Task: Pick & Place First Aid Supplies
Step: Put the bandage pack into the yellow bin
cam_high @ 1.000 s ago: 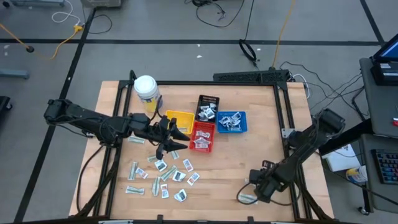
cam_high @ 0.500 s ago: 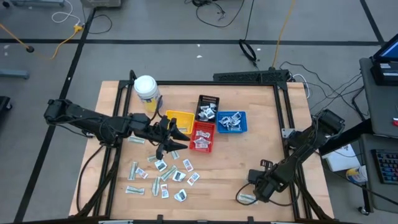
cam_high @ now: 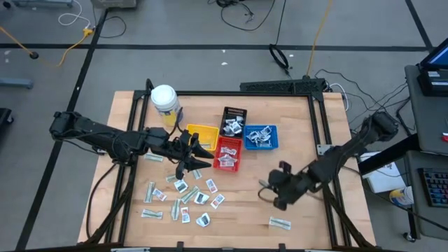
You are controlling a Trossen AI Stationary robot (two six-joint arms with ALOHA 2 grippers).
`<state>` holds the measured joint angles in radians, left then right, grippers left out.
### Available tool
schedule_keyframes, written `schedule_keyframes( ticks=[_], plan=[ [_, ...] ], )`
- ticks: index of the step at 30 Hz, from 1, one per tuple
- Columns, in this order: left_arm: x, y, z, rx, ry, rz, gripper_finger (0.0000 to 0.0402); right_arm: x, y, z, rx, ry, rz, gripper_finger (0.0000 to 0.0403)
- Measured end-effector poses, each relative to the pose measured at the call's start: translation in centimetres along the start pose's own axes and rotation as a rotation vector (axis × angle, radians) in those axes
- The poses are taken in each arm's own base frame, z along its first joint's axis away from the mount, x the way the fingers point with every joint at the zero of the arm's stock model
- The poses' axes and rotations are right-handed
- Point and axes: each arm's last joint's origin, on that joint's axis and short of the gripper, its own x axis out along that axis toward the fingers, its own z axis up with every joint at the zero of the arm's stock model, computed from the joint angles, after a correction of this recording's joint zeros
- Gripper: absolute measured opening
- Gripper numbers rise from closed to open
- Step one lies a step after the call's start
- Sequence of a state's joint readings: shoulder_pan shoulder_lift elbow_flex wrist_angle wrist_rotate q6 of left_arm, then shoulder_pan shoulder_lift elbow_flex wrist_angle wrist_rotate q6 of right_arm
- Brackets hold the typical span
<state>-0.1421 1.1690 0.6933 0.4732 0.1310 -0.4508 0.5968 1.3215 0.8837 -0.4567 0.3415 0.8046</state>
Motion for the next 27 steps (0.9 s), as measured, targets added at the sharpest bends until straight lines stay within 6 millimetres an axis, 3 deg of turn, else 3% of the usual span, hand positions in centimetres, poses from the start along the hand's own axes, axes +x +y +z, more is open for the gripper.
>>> schedule_keyframes(
  ticks=[6, 16, 27],
  plan=[
    [0.0, 0.0, 0.0, 0.000, 0.000, 0.000, 0.0184, -1.0, -0.9, 4.6, -0.001, -0.298, 0.097, 0.0001],
    [0.0, 0.0, 0.0, 0.027, -0.026, 0.048, 0.0184, -1.3, -1.6, 10.0, -0.038, -0.696, 0.219, 0.0000],
    [0.6, 0.1, -0.2, 0.102, -0.053, 0.161, 0.0184, 0.6, -2.4, 12.9, -0.051, -0.708, 0.324, 0.0000]
  ],
)
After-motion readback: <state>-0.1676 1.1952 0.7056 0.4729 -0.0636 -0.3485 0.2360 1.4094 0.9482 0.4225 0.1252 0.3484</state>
